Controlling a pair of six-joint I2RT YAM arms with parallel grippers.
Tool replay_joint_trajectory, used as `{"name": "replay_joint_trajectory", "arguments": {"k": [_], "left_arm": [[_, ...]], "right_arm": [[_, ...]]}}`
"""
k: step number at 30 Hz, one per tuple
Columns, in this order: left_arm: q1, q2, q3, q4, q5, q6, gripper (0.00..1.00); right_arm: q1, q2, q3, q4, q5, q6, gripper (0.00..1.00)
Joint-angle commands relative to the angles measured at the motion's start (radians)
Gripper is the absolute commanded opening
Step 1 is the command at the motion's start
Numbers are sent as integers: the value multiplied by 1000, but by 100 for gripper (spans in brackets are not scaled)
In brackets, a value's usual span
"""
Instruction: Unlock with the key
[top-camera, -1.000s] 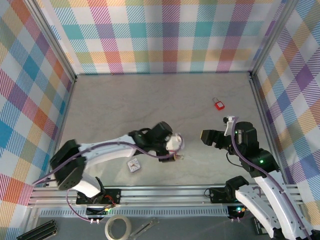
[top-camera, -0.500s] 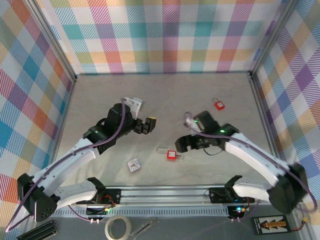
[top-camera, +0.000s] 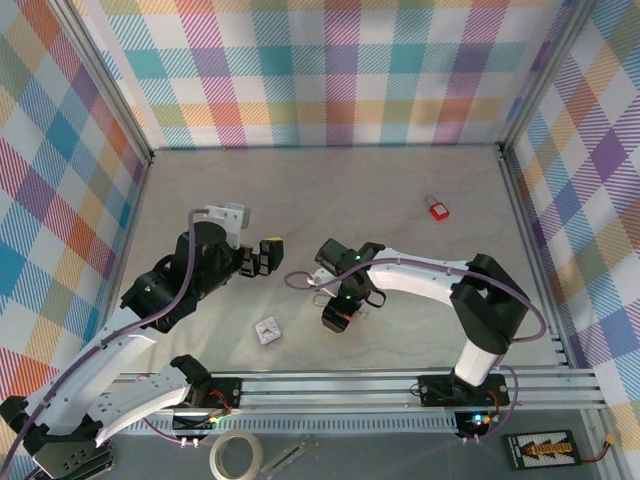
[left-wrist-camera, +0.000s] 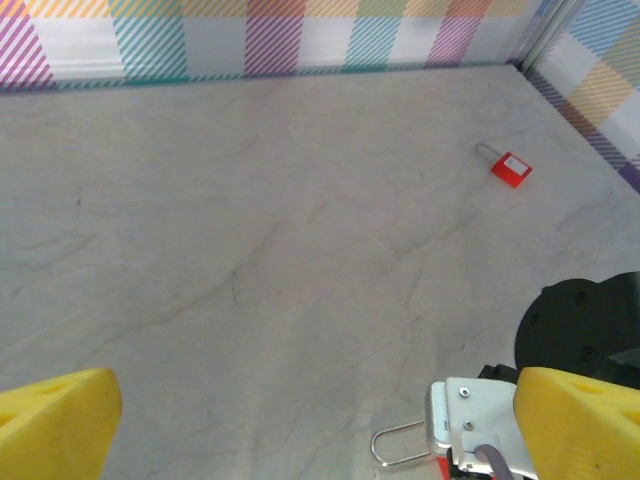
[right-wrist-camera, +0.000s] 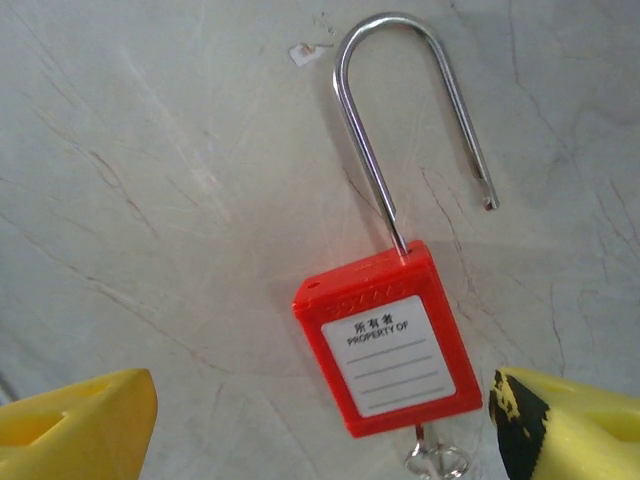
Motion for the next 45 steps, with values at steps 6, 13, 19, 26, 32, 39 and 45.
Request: {"name": "replay_joint_trajectory", "arguments": {"k": [6,13,19,26,32,39,45], "left_arm": [[7,-16,21,-31,-17,8,100],[7,-15,20,-31,-19,21,100],[7,-15,20,-35,-23,26,100],[7,-11,21,-37,-2,14,100],[7,-9,14,-34,24,-22,100],[7,-7,13,-57,31,-47,100],[7,-19,10,-76,26,-59,100]], "right_arm": [[8,88,78,-38,71,-98,82],[-14,147,110,-83,74,-36,67],[-53,152,130,-113,80,94,39],[-188,183,174,-202,4,484,29],[-227,215,163,-180,-32,703,31],[-226,234,186,-148,-38,808,43],[-227,228,215,-138,-41,840,61]]}}
